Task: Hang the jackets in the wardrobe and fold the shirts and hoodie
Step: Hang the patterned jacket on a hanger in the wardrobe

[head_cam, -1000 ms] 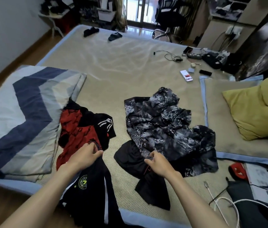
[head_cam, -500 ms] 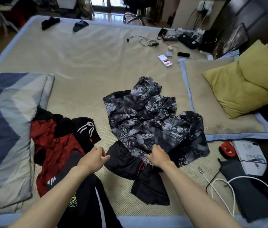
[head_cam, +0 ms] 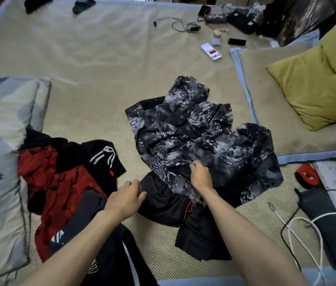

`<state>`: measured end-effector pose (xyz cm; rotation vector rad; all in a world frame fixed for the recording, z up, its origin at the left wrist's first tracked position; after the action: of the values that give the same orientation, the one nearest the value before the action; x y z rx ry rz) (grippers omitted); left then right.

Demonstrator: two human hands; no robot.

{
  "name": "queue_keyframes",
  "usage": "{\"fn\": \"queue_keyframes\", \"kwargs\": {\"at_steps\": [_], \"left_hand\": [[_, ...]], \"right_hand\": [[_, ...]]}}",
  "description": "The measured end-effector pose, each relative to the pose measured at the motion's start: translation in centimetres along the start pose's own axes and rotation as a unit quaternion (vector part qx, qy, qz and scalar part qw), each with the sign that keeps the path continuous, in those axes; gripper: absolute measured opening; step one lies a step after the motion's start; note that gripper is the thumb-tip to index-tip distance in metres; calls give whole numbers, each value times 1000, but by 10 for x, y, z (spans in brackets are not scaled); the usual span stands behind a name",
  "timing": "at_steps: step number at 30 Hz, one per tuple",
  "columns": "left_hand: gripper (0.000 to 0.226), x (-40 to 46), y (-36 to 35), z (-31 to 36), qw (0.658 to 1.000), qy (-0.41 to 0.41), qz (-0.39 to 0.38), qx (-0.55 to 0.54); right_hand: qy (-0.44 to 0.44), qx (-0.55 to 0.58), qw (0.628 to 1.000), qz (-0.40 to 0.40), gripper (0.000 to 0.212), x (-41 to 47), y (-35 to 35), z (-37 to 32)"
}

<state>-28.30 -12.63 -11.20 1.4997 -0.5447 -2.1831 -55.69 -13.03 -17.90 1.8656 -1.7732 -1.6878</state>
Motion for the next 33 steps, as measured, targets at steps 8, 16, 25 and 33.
{"fn": "queue_keyframes", "kwargs": {"at_steps": [8, 16, 25, 33], "left_hand": [[72, -21, 105, 95, 981, -134, 118, 74], [57, -107, 220, 253, 918, -322, 153, 172], [21, -261, 278, 377, 833, -512, 206, -42], [27, -380, 237, 472, 757, -629, 154, 84]], "right_hand": [[199, 153, 967, 40, 25, -114, 163, -70], [333, 183, 909, 169, 24, -303, 359, -111], [47, 46, 910, 409, 24, -474, 471, -35], [22, 3, 958, 287, 71, -492, 359, -77]]}}
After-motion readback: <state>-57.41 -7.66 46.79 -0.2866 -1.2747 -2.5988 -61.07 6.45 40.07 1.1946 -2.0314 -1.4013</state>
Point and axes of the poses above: each hand's wrist, its own x-axis towards the middle knuckle, its own y-axis out of the back of the hand, z = x × y, the point moved 7 cm from there along x, towards the middle knuckle, and after that the axes turned 15 degrees about -z, right-handed, at the moved point
